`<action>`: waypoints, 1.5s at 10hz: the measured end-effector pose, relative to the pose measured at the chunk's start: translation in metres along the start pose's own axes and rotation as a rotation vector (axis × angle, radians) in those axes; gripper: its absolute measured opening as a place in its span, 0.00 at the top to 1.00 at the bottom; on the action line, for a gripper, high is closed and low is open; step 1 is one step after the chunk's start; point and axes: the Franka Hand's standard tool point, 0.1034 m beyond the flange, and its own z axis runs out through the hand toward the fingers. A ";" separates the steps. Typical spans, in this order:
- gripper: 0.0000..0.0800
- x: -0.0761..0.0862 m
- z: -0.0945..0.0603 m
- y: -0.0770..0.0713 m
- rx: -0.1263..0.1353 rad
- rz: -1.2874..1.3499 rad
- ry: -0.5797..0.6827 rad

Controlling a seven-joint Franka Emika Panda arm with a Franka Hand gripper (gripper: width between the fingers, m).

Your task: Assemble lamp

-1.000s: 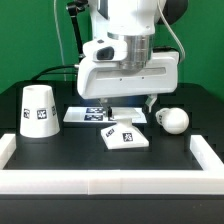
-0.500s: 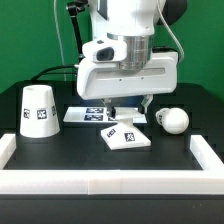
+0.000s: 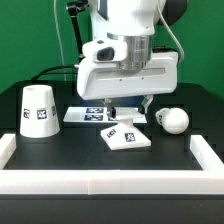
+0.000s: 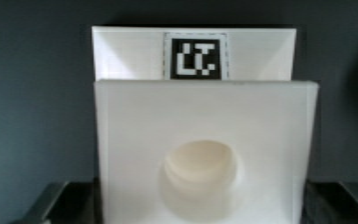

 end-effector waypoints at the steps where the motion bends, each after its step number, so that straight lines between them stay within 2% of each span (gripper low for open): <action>1: 0.33 0.002 -0.001 -0.002 0.000 0.002 0.000; 3: 0.33 0.032 -0.002 -0.015 0.001 0.017 0.015; 6: 0.33 0.077 -0.005 -0.027 -0.005 0.036 0.064; 9: 0.33 0.109 -0.007 -0.028 -0.003 0.077 0.094; 12: 0.33 0.126 -0.008 -0.031 0.010 0.208 0.094; 13: 0.33 0.137 -0.010 -0.033 0.024 0.255 0.106; 15: 0.33 0.151 -0.011 -0.036 0.025 0.255 0.123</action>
Offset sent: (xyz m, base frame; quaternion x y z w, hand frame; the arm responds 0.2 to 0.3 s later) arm 0.0461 0.0349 -0.0136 -0.0071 -0.0092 0.0590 0.9982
